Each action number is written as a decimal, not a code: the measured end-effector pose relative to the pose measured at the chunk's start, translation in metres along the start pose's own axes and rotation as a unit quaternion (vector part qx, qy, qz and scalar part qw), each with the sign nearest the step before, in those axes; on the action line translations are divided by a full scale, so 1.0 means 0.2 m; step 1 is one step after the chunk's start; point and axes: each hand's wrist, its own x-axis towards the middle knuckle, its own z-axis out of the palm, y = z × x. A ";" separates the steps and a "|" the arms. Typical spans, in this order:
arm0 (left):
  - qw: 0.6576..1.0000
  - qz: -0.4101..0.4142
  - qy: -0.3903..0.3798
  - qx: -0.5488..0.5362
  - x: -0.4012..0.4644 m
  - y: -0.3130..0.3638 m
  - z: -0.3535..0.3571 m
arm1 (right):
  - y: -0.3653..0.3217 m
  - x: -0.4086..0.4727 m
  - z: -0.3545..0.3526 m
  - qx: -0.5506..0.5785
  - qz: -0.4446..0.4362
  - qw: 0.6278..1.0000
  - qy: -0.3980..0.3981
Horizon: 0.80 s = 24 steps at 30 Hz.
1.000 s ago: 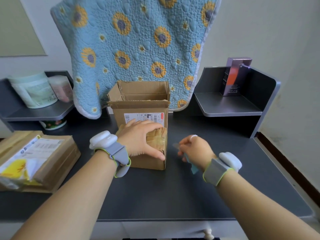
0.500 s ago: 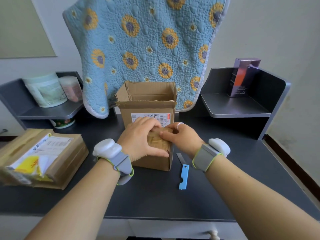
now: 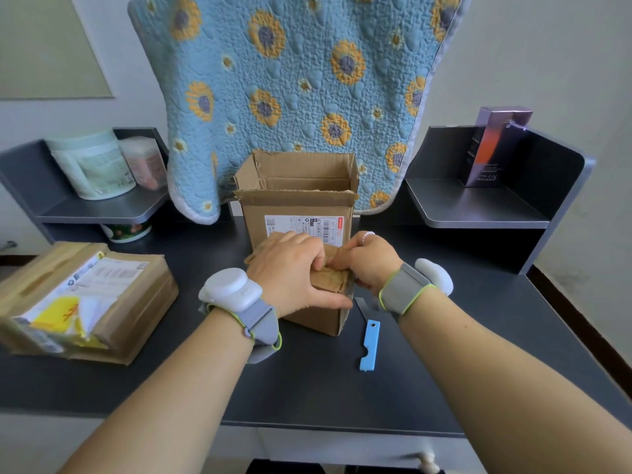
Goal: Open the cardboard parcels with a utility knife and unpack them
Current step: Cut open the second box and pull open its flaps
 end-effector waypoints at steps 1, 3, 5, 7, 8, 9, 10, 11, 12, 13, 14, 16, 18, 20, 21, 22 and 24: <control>1.000 -0.009 -0.004 0.000 0.00 0.01 0.00 | 0.00 0.01 0.00 0.000 -0.003 1.000 0.007; 1.000 -0.019 -0.013 0.000 0.00 0.01 0.02 | 0.02 0.01 0.00 -0.003 -0.007 1.000 0.012; 1.000 -0.005 0.003 -0.002 0.00 0.02 0.04 | 0.04 0.02 0.01 0.001 -0.013 1.000 0.023; 0.999 0.024 0.046 0.010 -0.01 0.02 0.05 | 0.06 0.02 0.01 0.007 -0.021 0.999 0.038; 0.995 0.041 0.085 0.013 -0.02 0.03 0.05 | 0.06 0.03 0.01 0.011 -0.022 0.999 0.037; 0.989 0.062 0.136 0.012 -0.03 0.02 0.04 | 0.06 0.02 0.01 0.019 -0.020 0.999 0.031; 0.980 0.079 0.185 0.004 -0.03 0.02 0.03 | 0.05 0.02 0.00 0.024 -0.018 0.999 0.024; 0.971 0.092 0.221 -0.007 -0.04 0.01 0.03 | 0.04 0.02 0.00 0.025 -0.016 0.999 0.020; 0.966 0.098 0.236 -0.020 -0.06 0.00 0.02 | 0.04 0.01 0.00 0.019 -0.016 0.999 0.021; 0.966 0.095 0.237 -0.039 -0.07 0.00 0.01 | 0.04 0.01 0.00 0.009 -0.017 0.999 0.029; 0.968 0.078 0.228 -0.068 -0.09 -0.01 0.00 | 0.04 0.00 0.00 -0.008 -0.022 0.999 0.043; 0.968 -0.006 0.193 -0.160 -0.11 -0.02 -0.01 | 0.05 -0.01 0.00 -0.045 -0.040 0.995 0.076; 0.959 -0.100 0.176 -0.199 -0.11 -0.03 -0.01 | 0.06 -0.03 0.00 -0.119 -0.080 0.985 0.093; 0.958 -0.174 0.167 -0.153 -0.09 -0.05 -0.01 | 0.05 -0.05 -0.01 -0.234 -0.141 0.956 0.108; 0.960 -0.214 0.141 -0.117 -0.08 -0.05 -0.01 | 0.04 -0.06 -0.01 -0.276 -0.170 0.939 0.112; 0.959 -0.251 0.108 -0.079 -0.07 -0.06 -0.02 | 0.03 -0.07 -0.01 -0.308 -0.193 0.925 0.109; 0.953 -0.299 0.050 -0.006 -0.03 -0.06 -0.03 | -0.01 -0.07 0.00 -0.359 -0.218 0.903 0.086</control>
